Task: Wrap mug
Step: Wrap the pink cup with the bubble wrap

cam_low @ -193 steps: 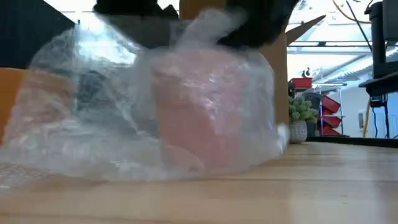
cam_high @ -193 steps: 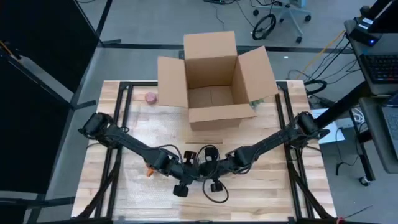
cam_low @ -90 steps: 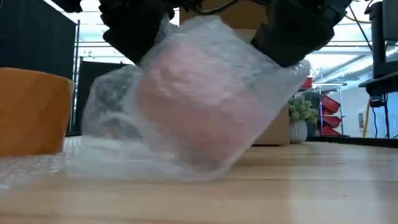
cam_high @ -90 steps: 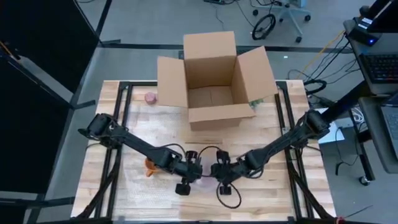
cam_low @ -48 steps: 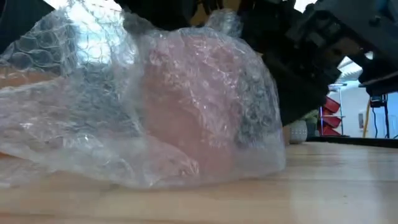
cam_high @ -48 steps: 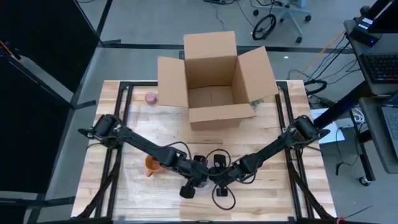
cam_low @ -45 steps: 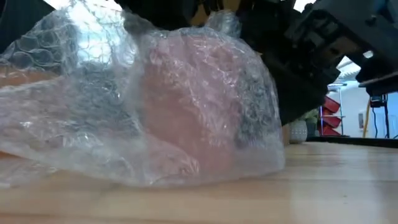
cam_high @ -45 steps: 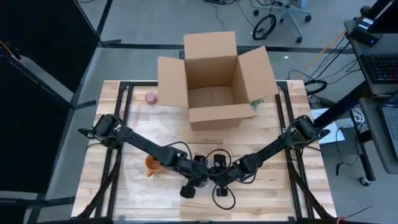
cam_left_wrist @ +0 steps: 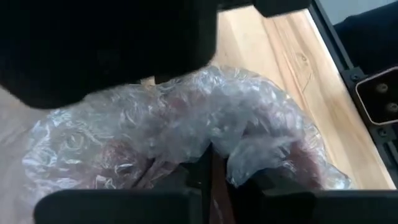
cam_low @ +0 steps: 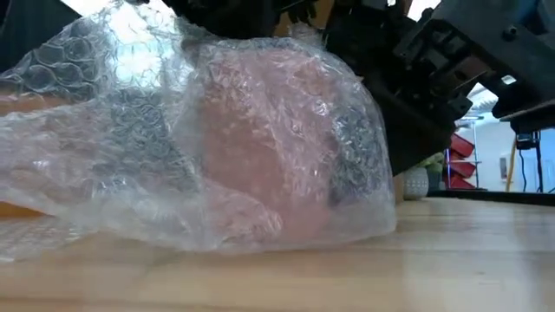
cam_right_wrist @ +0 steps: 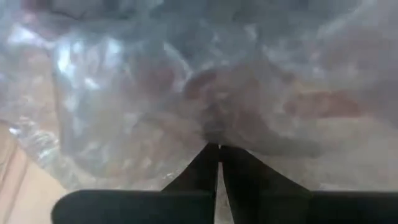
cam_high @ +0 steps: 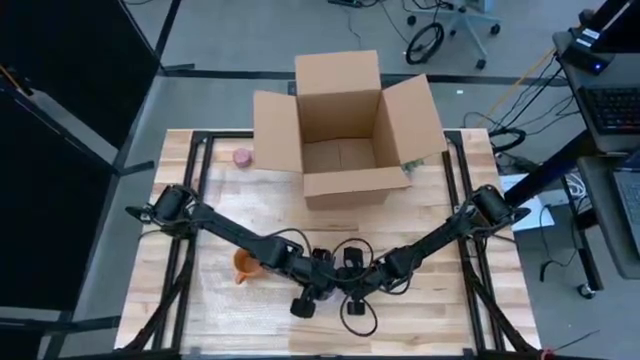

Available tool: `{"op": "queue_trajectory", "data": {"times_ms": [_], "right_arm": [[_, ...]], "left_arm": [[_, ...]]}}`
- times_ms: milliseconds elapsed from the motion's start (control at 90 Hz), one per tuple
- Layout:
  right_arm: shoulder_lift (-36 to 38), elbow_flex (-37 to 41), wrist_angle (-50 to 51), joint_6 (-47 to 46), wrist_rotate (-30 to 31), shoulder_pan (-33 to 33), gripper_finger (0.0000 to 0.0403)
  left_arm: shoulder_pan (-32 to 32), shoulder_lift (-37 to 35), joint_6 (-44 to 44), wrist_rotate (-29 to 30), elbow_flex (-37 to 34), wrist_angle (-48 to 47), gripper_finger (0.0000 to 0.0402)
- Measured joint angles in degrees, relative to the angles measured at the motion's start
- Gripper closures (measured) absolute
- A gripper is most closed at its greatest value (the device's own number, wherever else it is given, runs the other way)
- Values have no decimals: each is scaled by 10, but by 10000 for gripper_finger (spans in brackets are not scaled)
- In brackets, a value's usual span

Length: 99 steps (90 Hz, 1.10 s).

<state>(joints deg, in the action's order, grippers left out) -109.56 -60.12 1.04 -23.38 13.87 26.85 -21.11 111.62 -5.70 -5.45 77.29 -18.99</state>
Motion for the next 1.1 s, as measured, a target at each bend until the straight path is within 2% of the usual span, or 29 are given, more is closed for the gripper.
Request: {"op": "queue_trajectory", "data": {"times_ms": [100,411,644,778,978,1100], "right_arm": [[0,0,0,-5,0,0,397],[0,0,0,-9,-1,0,397],[0,0,1,-14,-4,0,397],[0,0,1,-15,-4,0,397],[0,0,2,-14,-4,0,397],[0,0,3,-15,-5,-2,397]], "left_arm": [[-4,1,17,3,28,-35,398],[-11,-2,50,56,126,-158,401],[-10,-3,66,54,132,-173,396],[-9,-3,73,51,132,-194,361],[-9,4,97,51,132,-205,280],[-9,27,110,51,133,-217,253]]}}
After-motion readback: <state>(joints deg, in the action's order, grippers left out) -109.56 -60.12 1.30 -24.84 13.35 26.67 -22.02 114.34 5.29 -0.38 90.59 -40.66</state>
